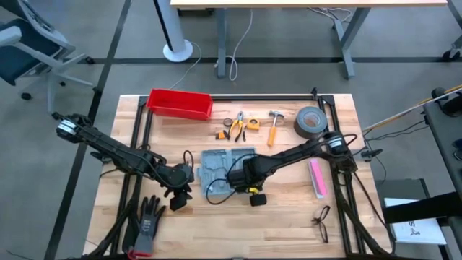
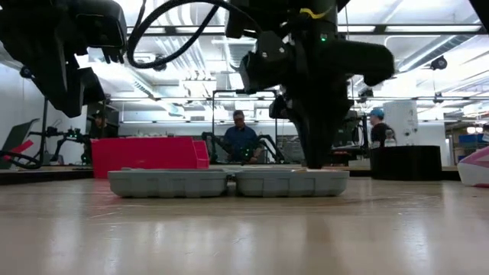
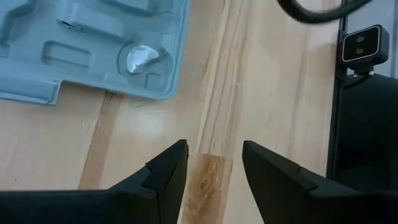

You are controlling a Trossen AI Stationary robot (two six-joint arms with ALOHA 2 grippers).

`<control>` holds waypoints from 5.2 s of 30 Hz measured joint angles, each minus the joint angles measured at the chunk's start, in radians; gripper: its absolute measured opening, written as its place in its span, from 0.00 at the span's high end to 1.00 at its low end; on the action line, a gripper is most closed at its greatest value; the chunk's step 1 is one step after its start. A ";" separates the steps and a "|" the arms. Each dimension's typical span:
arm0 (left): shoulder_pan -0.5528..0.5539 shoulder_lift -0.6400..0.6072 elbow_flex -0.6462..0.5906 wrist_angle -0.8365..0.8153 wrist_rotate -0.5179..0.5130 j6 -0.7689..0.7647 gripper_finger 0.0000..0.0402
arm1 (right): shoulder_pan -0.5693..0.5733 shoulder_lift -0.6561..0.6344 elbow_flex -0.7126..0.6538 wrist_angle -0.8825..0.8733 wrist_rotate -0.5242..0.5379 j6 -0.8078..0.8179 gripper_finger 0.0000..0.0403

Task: Prefit tool cases
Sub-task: Put the set of interchangeable screwdriver bits into the gray toolbox

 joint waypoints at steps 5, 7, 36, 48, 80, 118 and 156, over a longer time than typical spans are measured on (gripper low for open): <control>-0.001 0.000 0.000 0.000 0.000 0.000 0.60 | -0.006 0.029 0.000 0.026 0.028 -0.025 0.98; -0.005 0.000 0.000 0.000 0.000 0.000 0.60 | -0.011 0.039 0.000 0.040 0.076 -0.047 0.98; -0.032 0.104 0.000 0.159 -0.108 -0.011 0.60 | -0.046 -0.107 -0.039 0.017 0.186 0.191 0.98; 0.038 0.311 0.000 0.286 -0.154 -0.034 0.60 | -0.017 -0.270 -0.231 0.133 0.298 0.391 0.98; 0.072 0.309 0.102 0.140 -0.324 0.026 0.60 | -0.003 -0.282 -0.516 0.611 0.176 0.332 0.98; 0.069 0.251 0.112 0.062 -0.260 0.029 0.60 | 0.165 -0.283 -0.428 0.462 0.213 0.465 0.98; 0.061 0.251 0.110 0.055 -0.257 0.035 0.60 | 0.085 -0.287 -0.447 0.225 0.141 0.455 0.98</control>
